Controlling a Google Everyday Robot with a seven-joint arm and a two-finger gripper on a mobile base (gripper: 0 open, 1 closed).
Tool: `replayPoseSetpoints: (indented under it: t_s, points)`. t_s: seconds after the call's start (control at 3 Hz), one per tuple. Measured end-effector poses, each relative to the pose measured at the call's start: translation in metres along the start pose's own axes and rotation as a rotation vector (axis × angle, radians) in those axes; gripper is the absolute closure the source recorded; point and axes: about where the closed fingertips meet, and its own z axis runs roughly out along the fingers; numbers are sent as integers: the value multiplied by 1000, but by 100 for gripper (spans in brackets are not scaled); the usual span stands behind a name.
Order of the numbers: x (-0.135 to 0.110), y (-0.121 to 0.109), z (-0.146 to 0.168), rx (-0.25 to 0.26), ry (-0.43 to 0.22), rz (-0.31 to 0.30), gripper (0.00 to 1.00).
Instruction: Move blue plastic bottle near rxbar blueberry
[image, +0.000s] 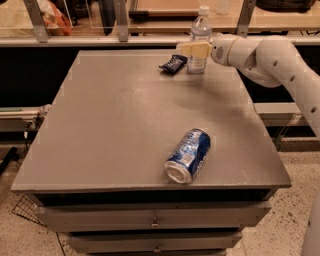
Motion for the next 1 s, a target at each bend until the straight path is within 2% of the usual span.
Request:
replayPoseSetpoints:
  t_s: [0.33,0.67,1.0]
  points:
    - [-13,-3,-37,0,-6,-15,0]
    - [-41,-11,-94,28,-33,-56,0]
    - [-44,-22,-114,53,-36,-60,0]
